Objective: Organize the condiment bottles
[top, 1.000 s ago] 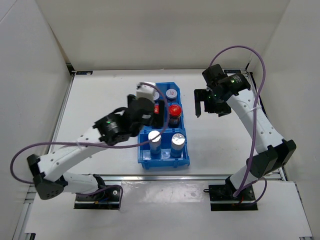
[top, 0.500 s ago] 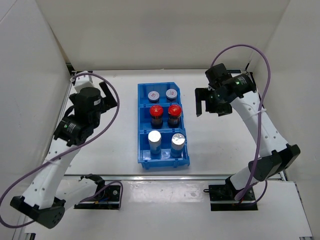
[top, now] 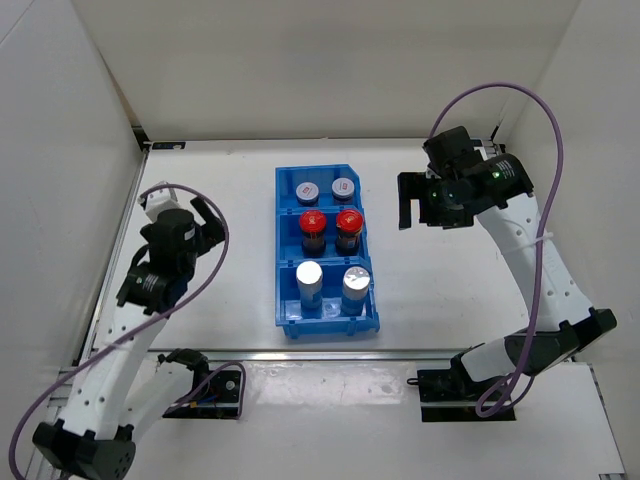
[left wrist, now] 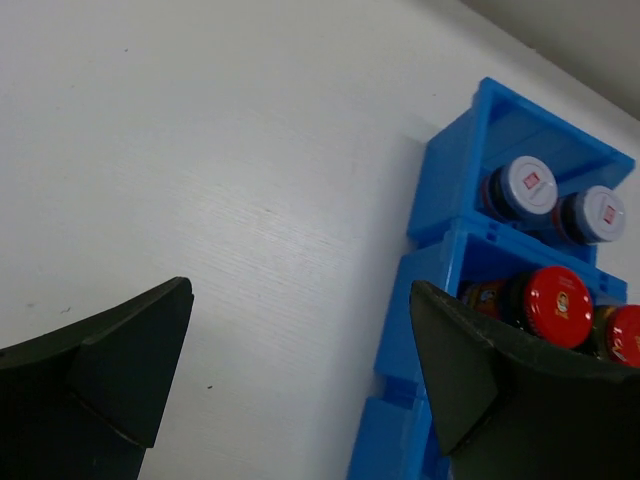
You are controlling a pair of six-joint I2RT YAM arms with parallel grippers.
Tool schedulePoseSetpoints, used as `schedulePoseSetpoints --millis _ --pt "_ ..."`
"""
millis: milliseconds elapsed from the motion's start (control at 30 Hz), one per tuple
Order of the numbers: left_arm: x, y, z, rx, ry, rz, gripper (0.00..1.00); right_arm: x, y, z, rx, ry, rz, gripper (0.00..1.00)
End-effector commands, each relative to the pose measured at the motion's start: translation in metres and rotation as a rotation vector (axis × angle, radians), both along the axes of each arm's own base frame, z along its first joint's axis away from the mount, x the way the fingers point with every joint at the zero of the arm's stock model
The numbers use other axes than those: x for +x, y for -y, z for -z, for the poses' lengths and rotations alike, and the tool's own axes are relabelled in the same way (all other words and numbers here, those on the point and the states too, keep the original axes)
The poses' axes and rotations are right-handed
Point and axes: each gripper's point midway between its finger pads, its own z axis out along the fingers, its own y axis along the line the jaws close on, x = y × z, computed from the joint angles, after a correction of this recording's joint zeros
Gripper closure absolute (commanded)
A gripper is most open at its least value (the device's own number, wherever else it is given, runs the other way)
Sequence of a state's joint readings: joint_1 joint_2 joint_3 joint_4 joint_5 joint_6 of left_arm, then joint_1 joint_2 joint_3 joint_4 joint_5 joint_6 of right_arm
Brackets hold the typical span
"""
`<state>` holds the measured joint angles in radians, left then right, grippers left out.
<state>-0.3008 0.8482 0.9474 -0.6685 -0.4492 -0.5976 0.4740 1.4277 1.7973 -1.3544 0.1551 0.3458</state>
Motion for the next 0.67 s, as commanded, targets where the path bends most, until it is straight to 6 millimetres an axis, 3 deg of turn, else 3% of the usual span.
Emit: schedulePoseSetpoints --millis 0,67,100,267,367,400,633 --pt "0.012 0.010 -0.031 0.011 0.174 0.092 0.00 -0.004 0.008 -0.014 -0.010 0.038 0.004 0.01" --pt "0.007 0.011 -0.022 0.065 0.130 0.138 0.00 -0.003 0.010 -0.014 -0.021 0.044 0.012 0.01" --pt "0.006 0.012 -0.030 0.083 0.138 0.166 0.00 -0.002 0.012 -0.014 -0.033 0.050 0.020 0.01" --pt "0.009 0.014 -0.030 0.118 0.088 0.195 0.00 -0.001 0.013 -0.031 -0.004 0.111 0.034 0.01" --pt "0.008 0.018 -0.024 0.110 0.066 0.216 0.00 0.004 0.011 -0.047 0.016 0.148 0.035 0.01" --pt "0.007 0.018 -0.014 0.114 0.044 0.218 0.00 0.005 0.010 -0.046 0.012 0.141 0.035 0.01" --pt "-0.006 0.028 -0.008 0.007 0.131 0.242 0.00 0.013 0.006 -0.053 0.027 0.146 0.054 0.01"
